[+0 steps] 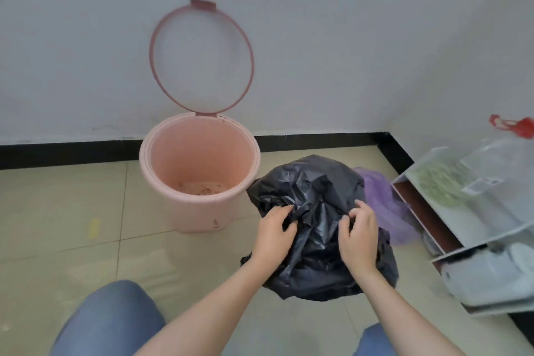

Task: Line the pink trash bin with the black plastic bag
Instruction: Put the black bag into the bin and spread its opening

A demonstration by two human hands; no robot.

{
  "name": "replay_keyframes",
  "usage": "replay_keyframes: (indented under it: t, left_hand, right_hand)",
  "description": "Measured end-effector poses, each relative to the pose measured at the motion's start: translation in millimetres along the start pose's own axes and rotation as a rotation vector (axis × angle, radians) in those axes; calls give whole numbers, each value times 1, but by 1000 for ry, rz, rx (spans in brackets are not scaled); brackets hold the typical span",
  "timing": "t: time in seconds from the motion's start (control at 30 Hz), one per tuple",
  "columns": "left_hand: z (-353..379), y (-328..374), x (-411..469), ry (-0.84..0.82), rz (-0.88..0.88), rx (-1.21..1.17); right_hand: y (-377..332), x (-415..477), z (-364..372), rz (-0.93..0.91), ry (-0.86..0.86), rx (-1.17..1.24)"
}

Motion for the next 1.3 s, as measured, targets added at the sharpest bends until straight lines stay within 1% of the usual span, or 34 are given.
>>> replay_keyframes:
  t: [0.13,0.27,0.37,0.47,0.6,0.7,0.77,0.87,0.93,0.97,1.0,1.07,1.17,1.23,1.3]
  left_hand:
    - [-50,31,-1,125,87,-94]
    - [-101,44,-9,241,132,-92]
    - [-137,38,-15,321,130,-31]
    - [-164,19,-20,363,103,12]
    - [-181,-29,-26,310,-32,60]
    - [-172,-71,-28,140,-151,248]
    - [-170,-93,-30,73,-220,349]
    - [-187,-115,-23,146,-299,466]
    - [-195,-115,-16,203,-297,584]
    - [-194,-116,-9,201,-287,601]
    - [-187,-120,1,163,-270,597]
    - [-165,-128,22,36,-229,619]
    - [-140,-144,38,-75,-222,745]
    - [-135,-158,42,-97,-260,800]
    - [-133,-166,43,-63,-278,819]
  right_hand:
    - [-55,19,-24,-91,55,84]
    - [-111,25,-30,-155,49,175]
    - [-145,23,-20,-208,29,219]
    - [-161,20,10,-190,-50,220]
    - [-162,8,68,-124,-205,161]
    - [-148,-3,112,-66,-374,47]
    - [-138,-10,137,-56,-478,4]
    - [-122,-14,170,11,-609,-9]
    - [-121,-21,180,45,-678,22]
    - [-122,-23,187,45,-712,36]
    - [-122,-24,195,50,-738,42]
    - [-120,-23,209,82,-784,28]
    - [-113,-18,226,94,-831,-134]
    - [-106,-19,235,62,-858,-260]
    - [-96,-23,243,32,-900,-377]
Point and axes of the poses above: each hand's wrist, its own x-axis towards the middle knuckle, its own z-axis out of the palm, y = z × x, the point moved 9 cm from there along x, towards the middle knuckle, and after that the axes turned 15 degrees about x, right-handed, at the moved point
